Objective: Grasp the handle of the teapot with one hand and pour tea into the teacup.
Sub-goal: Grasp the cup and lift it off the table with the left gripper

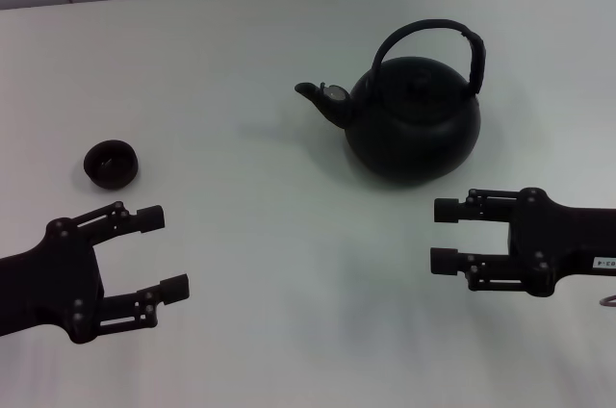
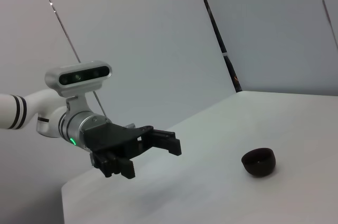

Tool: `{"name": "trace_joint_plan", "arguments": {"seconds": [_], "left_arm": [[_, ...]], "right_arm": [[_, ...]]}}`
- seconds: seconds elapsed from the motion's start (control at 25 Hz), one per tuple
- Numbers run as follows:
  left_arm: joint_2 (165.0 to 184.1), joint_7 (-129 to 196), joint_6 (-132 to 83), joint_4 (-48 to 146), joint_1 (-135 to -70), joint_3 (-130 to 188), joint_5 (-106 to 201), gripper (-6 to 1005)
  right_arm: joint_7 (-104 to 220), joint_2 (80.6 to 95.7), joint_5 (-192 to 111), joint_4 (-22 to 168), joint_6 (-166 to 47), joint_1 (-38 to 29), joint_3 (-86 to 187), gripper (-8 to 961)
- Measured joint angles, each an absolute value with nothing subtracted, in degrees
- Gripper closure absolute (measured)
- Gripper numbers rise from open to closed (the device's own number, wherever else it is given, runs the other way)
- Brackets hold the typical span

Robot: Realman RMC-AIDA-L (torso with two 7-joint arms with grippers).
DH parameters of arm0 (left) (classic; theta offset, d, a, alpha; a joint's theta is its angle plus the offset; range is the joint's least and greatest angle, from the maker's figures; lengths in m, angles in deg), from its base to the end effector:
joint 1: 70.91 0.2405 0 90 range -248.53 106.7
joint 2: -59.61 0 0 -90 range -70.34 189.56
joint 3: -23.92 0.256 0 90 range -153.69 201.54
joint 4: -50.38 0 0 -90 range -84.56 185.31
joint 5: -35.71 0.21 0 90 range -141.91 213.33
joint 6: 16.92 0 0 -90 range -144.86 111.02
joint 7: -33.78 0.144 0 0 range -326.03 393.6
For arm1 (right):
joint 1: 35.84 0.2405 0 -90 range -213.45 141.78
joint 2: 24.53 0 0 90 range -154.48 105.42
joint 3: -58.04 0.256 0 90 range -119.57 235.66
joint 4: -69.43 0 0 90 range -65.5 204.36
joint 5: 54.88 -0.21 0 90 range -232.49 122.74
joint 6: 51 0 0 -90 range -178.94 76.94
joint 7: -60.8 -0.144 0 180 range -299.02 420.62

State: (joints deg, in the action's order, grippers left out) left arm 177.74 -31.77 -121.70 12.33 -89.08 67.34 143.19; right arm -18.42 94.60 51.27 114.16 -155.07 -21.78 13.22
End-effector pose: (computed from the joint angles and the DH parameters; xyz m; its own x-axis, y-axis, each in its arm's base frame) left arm -0.2877 0.2494 0.0101 0.7699 0.2136 0.6014 0.3168 -0.9460 -0.0695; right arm 0.2933 0.2410 0.0186 0.7051 -0.3921 -0.5908 -0.4869 -0.8735 -0.0013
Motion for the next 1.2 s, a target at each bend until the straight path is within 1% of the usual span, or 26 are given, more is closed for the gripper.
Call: {"name": "trace_joint_plan", "arguments": {"seconds": [0.8, 0.92, 1.2], "left_arm": [[177.75, -31.77, -121.23, 12.32, -89.35, 66.82, 143.13, 159], [178.0, -31.76, -120.52, 12.63, -89.45, 63.9, 143.02, 159], [178.13, -31.34, -110.51, 18.9, -90.55, 57.12, 138.32, 159]], "right_arm": [[-18.28, 94.46, 51.3, 113.72, -154.94, -21.56, 13.15, 257], [-18.17, 94.46, 51.23, 113.72, -154.88, -21.31, 12.99, 257], [-18.09, 94.39, 51.17, 114.04, -154.97, -20.03, 13.13, 256]]}}
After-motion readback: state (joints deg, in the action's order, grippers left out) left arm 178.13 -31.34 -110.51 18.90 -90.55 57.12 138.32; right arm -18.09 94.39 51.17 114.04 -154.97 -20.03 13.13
